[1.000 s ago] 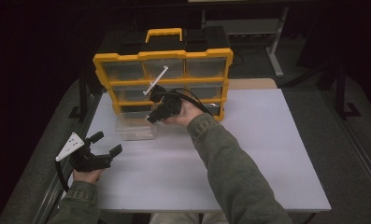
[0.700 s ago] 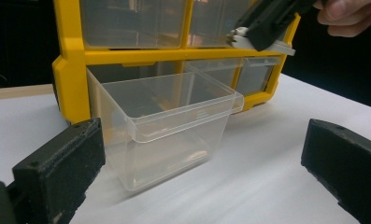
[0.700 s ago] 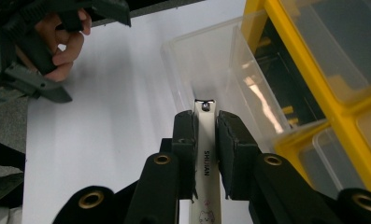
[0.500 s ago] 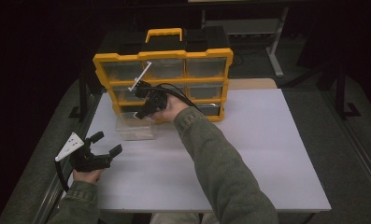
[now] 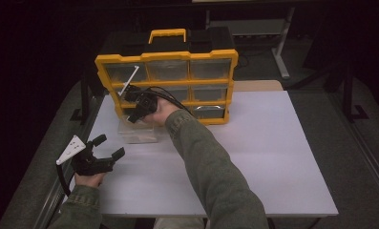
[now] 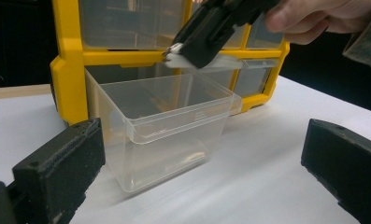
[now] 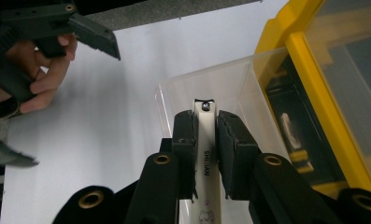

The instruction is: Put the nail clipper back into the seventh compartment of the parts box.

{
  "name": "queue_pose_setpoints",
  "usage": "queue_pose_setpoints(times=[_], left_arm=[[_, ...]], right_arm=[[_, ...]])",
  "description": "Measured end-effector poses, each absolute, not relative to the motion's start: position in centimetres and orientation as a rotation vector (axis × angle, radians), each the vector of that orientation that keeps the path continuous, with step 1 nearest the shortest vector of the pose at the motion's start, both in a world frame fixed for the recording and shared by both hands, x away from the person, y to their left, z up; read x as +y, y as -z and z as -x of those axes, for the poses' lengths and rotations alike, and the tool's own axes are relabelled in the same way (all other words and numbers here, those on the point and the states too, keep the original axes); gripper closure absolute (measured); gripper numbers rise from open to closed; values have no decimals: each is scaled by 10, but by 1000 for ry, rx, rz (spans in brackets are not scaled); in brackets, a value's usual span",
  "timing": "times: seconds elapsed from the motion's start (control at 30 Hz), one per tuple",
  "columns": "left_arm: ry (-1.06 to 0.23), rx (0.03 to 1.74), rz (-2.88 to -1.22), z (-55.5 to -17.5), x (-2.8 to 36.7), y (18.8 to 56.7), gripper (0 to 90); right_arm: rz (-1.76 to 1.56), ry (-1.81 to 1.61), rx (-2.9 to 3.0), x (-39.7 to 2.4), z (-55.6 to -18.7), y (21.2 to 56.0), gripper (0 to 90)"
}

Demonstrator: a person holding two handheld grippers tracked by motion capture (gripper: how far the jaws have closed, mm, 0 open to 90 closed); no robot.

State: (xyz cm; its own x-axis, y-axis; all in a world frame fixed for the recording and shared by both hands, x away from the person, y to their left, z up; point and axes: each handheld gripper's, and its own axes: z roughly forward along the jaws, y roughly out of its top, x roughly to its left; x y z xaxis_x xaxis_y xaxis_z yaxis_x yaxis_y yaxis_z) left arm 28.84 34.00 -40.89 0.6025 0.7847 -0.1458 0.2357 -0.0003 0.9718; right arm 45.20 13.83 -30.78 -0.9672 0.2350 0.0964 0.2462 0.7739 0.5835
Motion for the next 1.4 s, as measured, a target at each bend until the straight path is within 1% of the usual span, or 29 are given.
queue_pose_setpoints(times=[0.37,0.43,0.57,0.6,0.63,0.7,0.77,0.83,1.0,1.1,1.23,1.33,1.37,1.4], left_arm=[[-533,889,-1552,-289,340,409,0],[-533,888,-1552,-289,340,409,0],[-533,889,-1551,-290,340,409,0],[-534,889,-1551,-289,340,409,0],[-534,890,-1550,-289,340,409,0],[-533,890,-1550,-290,340,409,0],[-533,888,-1552,-290,340,409,0],[-533,888,-1553,-290,340,409,0],[-536,887,-1553,-290,340,410,0],[-536,888,-1556,-290,340,410,0],[-537,890,-1556,-290,339,410,0],[-536,891,-1557,-290,339,410,0],[-536,891,-1557,-290,339,410,0],[-537,891,-1554,-290,339,410,0]], right_arm=[[374,947,-2943,150,-458,320,760],[436,910,-2935,149,-456,320,760],[431,924,-2931,149,-460,323,749],[458,942,-2905,147,-460,323,680],[458,942,-2905,147,-460,323,680],[489,962,-2887,144,-459,320,643],[477,991,-2889,143,-457,318,579],[473,999,-2890,141,-455,317,545],[466,1050,-2888,135,-453,316,410],[477,1063,-2882,129,-451,315,355],[489,1078,-2883,123,-450,313,232],[508,1095,-2885,118,-449,312,171],[508,1095,-2885,118,-449,312,171],[512,1096,-2892,114,-448,312,115]])
